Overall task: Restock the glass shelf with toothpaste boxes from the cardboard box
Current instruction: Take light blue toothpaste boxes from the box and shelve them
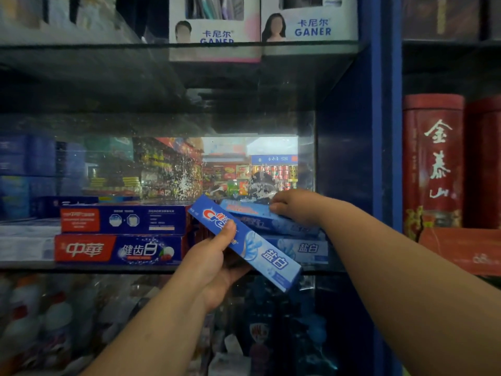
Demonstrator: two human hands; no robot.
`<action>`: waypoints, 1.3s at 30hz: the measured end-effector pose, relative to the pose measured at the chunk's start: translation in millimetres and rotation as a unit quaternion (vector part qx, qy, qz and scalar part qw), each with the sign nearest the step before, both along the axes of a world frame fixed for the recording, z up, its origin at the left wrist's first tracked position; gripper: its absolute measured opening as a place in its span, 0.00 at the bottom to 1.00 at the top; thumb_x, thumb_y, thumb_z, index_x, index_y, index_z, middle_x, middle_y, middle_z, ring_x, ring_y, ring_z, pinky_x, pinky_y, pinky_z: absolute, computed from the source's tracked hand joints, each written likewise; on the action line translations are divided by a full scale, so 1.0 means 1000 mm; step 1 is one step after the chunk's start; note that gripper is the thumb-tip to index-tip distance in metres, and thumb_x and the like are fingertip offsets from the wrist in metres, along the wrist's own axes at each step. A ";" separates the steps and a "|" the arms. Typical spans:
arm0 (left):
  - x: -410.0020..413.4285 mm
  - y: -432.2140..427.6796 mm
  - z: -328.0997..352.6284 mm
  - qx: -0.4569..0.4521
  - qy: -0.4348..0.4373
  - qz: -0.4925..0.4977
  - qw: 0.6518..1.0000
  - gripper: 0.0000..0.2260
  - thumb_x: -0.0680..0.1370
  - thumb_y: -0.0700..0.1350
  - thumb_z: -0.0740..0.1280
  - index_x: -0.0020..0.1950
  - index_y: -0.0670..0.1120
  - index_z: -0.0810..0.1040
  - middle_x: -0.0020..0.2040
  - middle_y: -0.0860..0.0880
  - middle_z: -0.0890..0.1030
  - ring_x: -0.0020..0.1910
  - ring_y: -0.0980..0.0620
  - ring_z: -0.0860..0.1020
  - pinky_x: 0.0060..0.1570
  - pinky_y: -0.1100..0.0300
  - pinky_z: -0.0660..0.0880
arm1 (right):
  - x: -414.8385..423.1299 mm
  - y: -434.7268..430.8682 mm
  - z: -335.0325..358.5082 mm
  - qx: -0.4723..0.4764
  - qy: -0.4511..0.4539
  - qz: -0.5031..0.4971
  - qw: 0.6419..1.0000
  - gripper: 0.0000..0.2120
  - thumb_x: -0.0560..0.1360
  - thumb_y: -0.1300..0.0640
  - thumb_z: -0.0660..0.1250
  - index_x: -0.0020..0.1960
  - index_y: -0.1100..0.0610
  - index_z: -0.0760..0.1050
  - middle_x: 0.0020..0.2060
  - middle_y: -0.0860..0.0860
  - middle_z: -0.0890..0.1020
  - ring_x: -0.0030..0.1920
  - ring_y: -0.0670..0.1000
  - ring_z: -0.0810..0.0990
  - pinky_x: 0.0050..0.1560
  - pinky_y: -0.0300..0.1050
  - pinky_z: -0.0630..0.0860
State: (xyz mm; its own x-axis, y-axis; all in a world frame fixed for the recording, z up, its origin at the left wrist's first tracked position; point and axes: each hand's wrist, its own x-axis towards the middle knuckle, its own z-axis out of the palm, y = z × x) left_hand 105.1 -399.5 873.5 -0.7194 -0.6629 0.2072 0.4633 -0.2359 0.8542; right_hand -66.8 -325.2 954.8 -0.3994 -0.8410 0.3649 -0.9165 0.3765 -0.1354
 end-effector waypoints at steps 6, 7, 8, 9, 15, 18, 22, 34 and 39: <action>0.000 -0.001 -0.001 -0.009 -0.003 -0.005 1.000 0.10 0.80 0.47 0.62 0.52 0.40 0.77 0.45 0.41 0.82 0.47 0.43 0.80 0.46 0.46 0.78 | -0.003 -0.005 -0.013 0.046 0.017 -0.013 0.999 0.22 0.78 0.39 0.59 0.60 0.54 0.74 0.58 0.53 0.77 0.52 0.53 0.75 0.53 0.47 0.71; 0.000 -0.002 -0.002 -0.010 -0.002 -0.004 1.000 0.10 0.80 0.47 0.63 0.52 0.40 0.77 0.45 0.42 0.82 0.47 0.43 0.80 0.45 0.46 0.78 | -0.003 -0.005 -0.014 0.033 0.015 -0.007 0.999 0.21 0.77 0.40 0.61 0.60 0.53 0.74 0.57 0.52 0.78 0.52 0.52 0.75 0.52 0.47 0.72; 0.000 -0.002 -0.002 -0.010 -0.001 -0.004 1.000 0.10 0.80 0.47 0.63 0.52 0.40 0.77 0.45 0.42 0.82 0.46 0.44 0.80 0.45 0.47 0.78 | -0.002 -0.006 -0.014 0.018 0.011 0.002 1.000 0.19 0.76 0.40 0.63 0.60 0.52 0.74 0.57 0.52 0.78 0.53 0.52 0.76 0.53 0.47 0.73; -0.001 -0.002 -0.002 -0.009 0.000 -0.003 1.000 0.10 0.80 0.47 0.63 0.52 0.40 0.77 0.44 0.42 0.83 0.46 0.44 0.80 0.45 0.47 0.78 | 0.000 -0.006 -0.013 0.013 0.008 0.009 1.000 0.19 0.75 0.40 0.64 0.60 0.51 0.74 0.57 0.51 0.78 0.53 0.52 0.76 0.54 0.48 0.74; 0.000 0.003 -0.003 -0.007 0.015 0.013 1.000 0.09 0.80 0.46 0.63 0.51 0.41 0.77 0.39 0.44 0.84 0.43 0.45 0.80 0.46 0.46 0.78 | 0.006 -0.009 -0.014 0.035 0.021 0.006 0.999 0.24 0.72 0.41 0.68 0.65 0.50 0.72 0.59 0.50 0.77 0.54 0.53 0.76 0.54 0.48 0.74; 0.003 0.007 -0.011 -0.025 0.024 0.033 0.999 0.09 0.79 0.45 0.64 0.57 0.43 0.76 0.47 0.42 0.82 0.45 0.44 0.81 0.46 0.46 0.78 | 0.001 -0.009 -0.013 -0.022 -0.034 0.031 0.999 0.17 0.75 0.44 0.66 0.62 0.47 0.73 0.56 0.49 0.78 0.49 0.50 0.77 0.48 0.45 0.74; 0.005 0.014 -0.017 -0.034 0.046 0.051 0.997 0.10 0.79 0.44 0.64 0.59 0.43 0.76 0.48 0.44 0.83 0.44 0.45 0.81 0.42 0.49 0.78 | -0.001 -0.007 -0.008 -0.070 -0.077 0.042 0.994 0.17 0.79 0.46 0.60 0.67 0.47 0.73 0.63 0.50 0.77 0.56 0.50 0.73 0.57 0.45 0.68; 0.009 0.021 -0.015 -0.028 0.040 0.063 0.997 0.07 0.79 0.44 0.64 0.55 0.44 0.77 0.43 0.45 0.82 0.40 0.48 0.80 0.37 0.53 0.79 | 0.005 -0.010 -0.010 0.011 0.002 0.006 1.000 0.17 0.80 0.49 0.61 0.67 0.52 0.74 0.65 0.52 0.76 0.63 0.55 0.74 0.61 0.47 0.69; 0.011 0.023 -0.015 -0.028 0.037 0.065 0.997 0.09 0.79 0.43 0.64 0.58 0.43 0.76 0.45 0.44 0.82 0.42 0.47 0.80 0.39 0.51 0.78 | 0.004 -0.011 -0.012 0.008 0.017 -0.012 1.000 0.19 0.78 0.49 0.63 0.68 0.52 0.73 0.65 0.52 0.76 0.62 0.55 0.75 0.60 0.47 0.71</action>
State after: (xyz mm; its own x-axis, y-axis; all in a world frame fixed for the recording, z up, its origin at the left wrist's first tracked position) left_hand 116.6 -376.5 858.6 -0.6100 -0.7353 0.2954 0.5491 -0.1235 0.8266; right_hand -63.2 -335.9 942.4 -0.4071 -0.8373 0.3650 -0.9112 0.4001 -0.0985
